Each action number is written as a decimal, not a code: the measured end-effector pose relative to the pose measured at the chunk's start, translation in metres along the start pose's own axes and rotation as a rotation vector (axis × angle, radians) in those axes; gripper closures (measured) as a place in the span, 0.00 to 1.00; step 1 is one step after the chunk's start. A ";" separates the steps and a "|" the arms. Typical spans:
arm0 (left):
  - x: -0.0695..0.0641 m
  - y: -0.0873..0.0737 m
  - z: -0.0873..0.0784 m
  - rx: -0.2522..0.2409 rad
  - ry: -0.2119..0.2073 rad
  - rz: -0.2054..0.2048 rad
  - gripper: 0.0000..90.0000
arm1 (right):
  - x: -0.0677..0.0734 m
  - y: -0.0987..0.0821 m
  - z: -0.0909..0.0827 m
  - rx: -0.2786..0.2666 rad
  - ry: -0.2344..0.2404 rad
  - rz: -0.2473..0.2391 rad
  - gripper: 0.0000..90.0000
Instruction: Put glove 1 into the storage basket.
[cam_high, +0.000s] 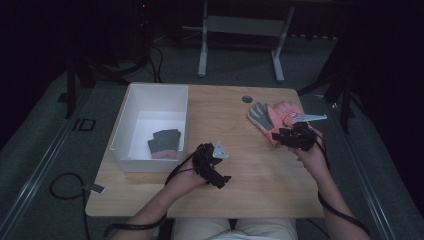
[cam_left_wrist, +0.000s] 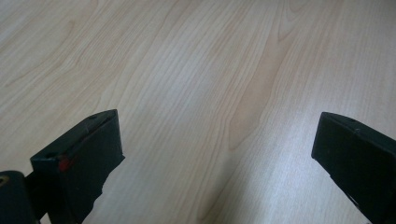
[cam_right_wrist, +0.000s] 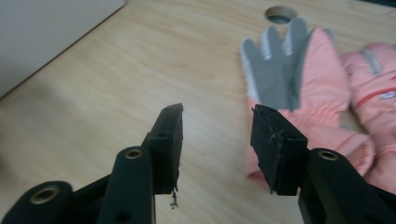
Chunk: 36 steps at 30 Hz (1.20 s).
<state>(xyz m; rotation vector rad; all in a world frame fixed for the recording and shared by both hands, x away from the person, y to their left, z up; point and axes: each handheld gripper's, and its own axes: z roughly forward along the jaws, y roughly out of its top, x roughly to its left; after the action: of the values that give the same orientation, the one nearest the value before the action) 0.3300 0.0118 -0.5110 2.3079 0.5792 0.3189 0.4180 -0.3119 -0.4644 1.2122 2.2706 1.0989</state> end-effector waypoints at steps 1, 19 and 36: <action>-0.005 -0.005 0.002 -0.016 0.007 -0.006 0.02 | -0.003 0.001 0.001 0.004 -0.002 0.003 0.62; -0.036 -0.059 0.000 -0.274 0.153 -0.139 0.02 | -0.047 0.038 0.062 0.105 -0.064 -0.037 0.70; -0.039 -0.070 0.003 -0.295 0.173 -0.156 0.02 | -0.056 0.025 0.125 0.215 -0.070 -0.062 0.73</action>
<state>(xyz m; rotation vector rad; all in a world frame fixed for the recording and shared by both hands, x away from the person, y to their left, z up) 0.2754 0.0352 -0.5647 1.9517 0.7408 0.4977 0.5402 -0.2900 -0.5289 1.2292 2.4030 0.7941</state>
